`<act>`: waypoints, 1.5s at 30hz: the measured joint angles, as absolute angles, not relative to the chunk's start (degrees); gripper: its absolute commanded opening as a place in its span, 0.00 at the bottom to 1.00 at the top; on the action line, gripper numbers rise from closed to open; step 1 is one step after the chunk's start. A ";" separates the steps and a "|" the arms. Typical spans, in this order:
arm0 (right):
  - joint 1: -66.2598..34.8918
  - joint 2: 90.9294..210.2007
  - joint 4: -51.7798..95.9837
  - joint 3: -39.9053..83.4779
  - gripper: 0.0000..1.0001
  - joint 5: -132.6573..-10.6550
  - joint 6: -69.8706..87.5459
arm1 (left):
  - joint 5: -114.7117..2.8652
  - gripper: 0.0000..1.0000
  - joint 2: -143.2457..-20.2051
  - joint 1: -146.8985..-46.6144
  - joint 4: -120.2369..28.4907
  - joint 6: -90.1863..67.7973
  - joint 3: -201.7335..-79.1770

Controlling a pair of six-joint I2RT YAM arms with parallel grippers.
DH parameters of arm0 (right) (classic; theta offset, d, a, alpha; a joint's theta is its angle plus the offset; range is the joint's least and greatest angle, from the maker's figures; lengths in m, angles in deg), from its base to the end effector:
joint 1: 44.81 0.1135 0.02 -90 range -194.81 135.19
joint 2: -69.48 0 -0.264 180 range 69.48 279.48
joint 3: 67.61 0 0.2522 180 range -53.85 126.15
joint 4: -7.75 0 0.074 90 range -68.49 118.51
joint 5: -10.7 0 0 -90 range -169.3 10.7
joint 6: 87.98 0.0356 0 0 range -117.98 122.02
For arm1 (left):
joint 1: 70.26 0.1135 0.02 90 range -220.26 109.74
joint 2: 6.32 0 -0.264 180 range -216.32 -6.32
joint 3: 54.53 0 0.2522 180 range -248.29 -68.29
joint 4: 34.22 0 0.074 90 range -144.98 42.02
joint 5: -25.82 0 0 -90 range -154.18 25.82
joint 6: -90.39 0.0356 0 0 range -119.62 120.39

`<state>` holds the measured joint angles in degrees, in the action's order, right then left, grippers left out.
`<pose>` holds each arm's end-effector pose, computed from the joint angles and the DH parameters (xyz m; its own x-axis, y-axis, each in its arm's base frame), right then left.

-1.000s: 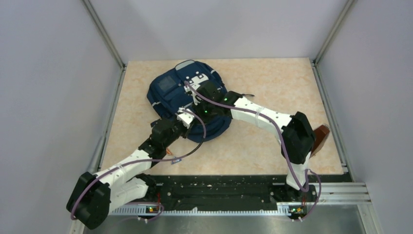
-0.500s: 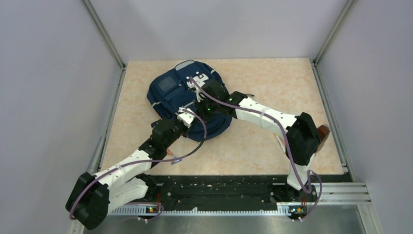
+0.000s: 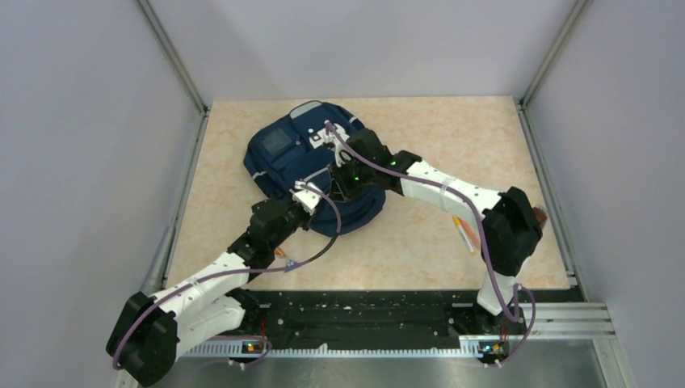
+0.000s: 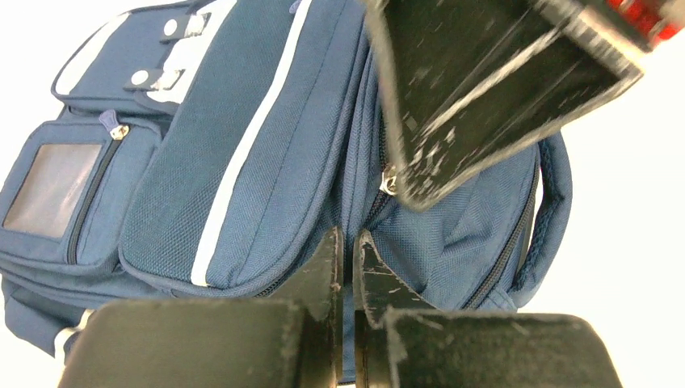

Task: Pack the student bag
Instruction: Zip the student bag at the center of the board.

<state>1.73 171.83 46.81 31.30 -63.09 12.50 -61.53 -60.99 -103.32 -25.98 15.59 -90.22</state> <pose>0.2734 0.3030 0.2832 -0.6095 -0.3892 -0.6907 -0.7401 0.5918 0.3196 0.1780 -0.1178 0.2264 0.0021 0.3111 -0.9504 0.6036 0.7573 0.2493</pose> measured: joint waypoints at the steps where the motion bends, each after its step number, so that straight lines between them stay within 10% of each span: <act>1: 1.36 171.44 46.65 30.77 0.23 -62.35 12.42 | -61.44 0.00 -60.75 -103.29 -26.44 15.61 -90.13; 20: -0.26 159.85 35.16 11.62 0.49 -59.16 15.37 | -62.62 0.00 -60.29 -102.22 -31.81 15.50 -90.11; 45: 11.39 161.60 13.32 6.31 0.44 -78.83 11.00 | -63.30 0.00 -58.81 -102.16 -32.93 15.19 -90.11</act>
